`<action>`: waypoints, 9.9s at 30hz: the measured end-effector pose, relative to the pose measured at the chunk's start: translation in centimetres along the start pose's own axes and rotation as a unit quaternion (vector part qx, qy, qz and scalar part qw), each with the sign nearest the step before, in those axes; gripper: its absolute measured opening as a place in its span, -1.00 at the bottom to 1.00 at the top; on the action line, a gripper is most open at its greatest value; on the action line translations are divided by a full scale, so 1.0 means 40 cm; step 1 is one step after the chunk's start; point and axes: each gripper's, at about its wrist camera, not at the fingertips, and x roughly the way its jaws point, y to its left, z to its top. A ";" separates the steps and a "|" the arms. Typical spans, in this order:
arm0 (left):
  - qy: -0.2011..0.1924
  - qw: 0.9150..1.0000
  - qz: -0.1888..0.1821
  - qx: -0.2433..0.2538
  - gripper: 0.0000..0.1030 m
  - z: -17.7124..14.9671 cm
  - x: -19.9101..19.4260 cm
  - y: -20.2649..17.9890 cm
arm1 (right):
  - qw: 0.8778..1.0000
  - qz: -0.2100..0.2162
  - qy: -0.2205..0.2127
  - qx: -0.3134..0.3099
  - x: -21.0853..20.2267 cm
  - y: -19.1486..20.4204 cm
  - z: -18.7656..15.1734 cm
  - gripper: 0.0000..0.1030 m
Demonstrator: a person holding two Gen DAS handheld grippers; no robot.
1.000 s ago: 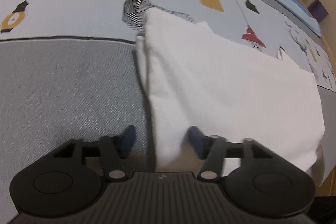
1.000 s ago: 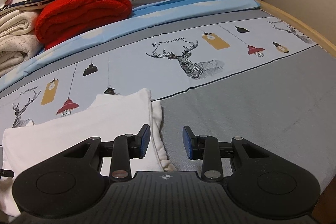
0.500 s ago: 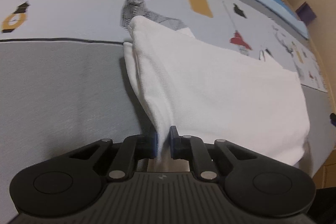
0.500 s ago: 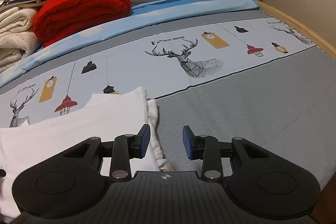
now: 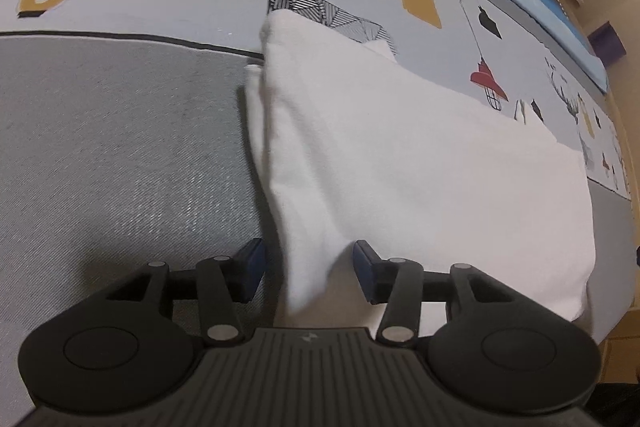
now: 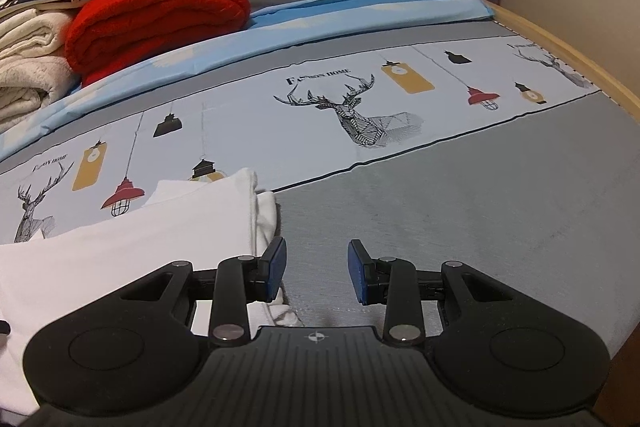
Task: Fold small clothes
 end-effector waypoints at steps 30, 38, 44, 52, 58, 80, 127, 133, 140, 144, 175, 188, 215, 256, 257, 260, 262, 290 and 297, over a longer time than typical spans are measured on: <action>-0.030 0.998 0.050 0.037 -0.74 -0.010 -0.041 0.023 | 1.000 0.013 0.001 -0.012 0.017 0.028 0.011 -0.31; -0.060 0.996 0.033 0.058 -0.77 0.009 -0.099 -0.060 | 0.999 0.027 -0.013 -0.019 -0.007 0.012 0.012 -0.31; -0.101 0.990 -0.032 0.090 -0.78 0.005 -0.175 -0.225 | 0.999 0.040 -0.022 -0.023 -0.022 -0.011 0.024 -0.31; -0.109 0.977 -0.153 0.101 -0.78 -0.013 -0.138 -0.506 | 0.997 0.062 -0.025 -0.026 -0.030 -0.020 0.031 -0.32; -0.118 0.953 -0.263 0.088 -0.32 -0.034 -0.080 -0.674 | 0.997 0.061 -0.018 -0.041 -0.025 -0.013 0.029 -0.32; -0.028 0.983 -0.033 0.178 -0.13 -0.080 -0.080 -0.435 | 0.972 0.112 0.166 0.122 0.239 0.167 0.027 -0.12; 0.027 0.976 0.002 0.218 0.23 -0.115 0.128 -0.621 | 0.960 0.135 0.220 -0.106 0.149 0.015 -0.081 -0.86; 0.071 0.948 0.024 0.311 0.30 -0.172 0.166 -0.649 | 0.953 0.119 0.250 -0.122 0.166 0.013 -0.093 -0.87; 0.027 0.959 -0.015 0.280 0.32 -0.116 0.092 -0.623 | 0.975 0.134 0.166 -0.056 0.112 -0.025 -0.017 -0.52; -0.026 0.985 -0.036 0.165 0.33 -0.043 0.061 -0.568 | 0.982 0.134 0.130 -0.010 0.116 -0.023 0.013 -0.30; -0.027 0.998 -0.059 0.027 -0.27 0.015 0.195 -0.553 | 0.979 0.103 0.173 0.035 0.272 0.118 -0.005 -0.47; -0.112 0.991 -0.020 0.065 -0.38 0.051 0.076 -0.519 | 0.981 0.149 0.116 0.048 0.257 0.222 0.018 -0.72; -0.028 0.986 0.042 0.157 0.12 -0.001 0.056 -0.397 | 0.995 0.080 0.058 -0.024 0.203 0.353 0.006 -0.57; 0.029 0.986 0.063 0.152 -0.24 -0.045 0.061 -0.368 | 0.972 0.020 0.194 -0.133 0.227 0.323 -0.058 -0.39; 0.024 0.985 0.063 0.156 -0.22 -0.046 0.053 -0.372 | 0.971 0.011 0.196 -0.134 0.226 0.317 -0.057 -0.39; -0.008 0.984 0.075 0.163 0.20 -0.050 0.020 -0.379 | 0.978 0.008 0.175 -0.116 0.201 0.298 -0.038 -0.39; -0.039 0.983 0.089 0.159 0.58 -0.045 -0.007 -0.383 | 0.983 0.012 0.144 -0.111 0.171 0.291 -0.020 -0.39; -0.285 0.946 0.065 0.137 0.99 -0.472 -0.379 -0.434 | 0.987 0.100 -0.056 -0.115 -0.294 0.208 -0.179 0.52; -0.244 0.961 0.103 0.085 0.99 -0.408 -0.300 -0.404 | 0.987 0.084 -0.048 -0.131 -0.265 0.239 -0.205 0.52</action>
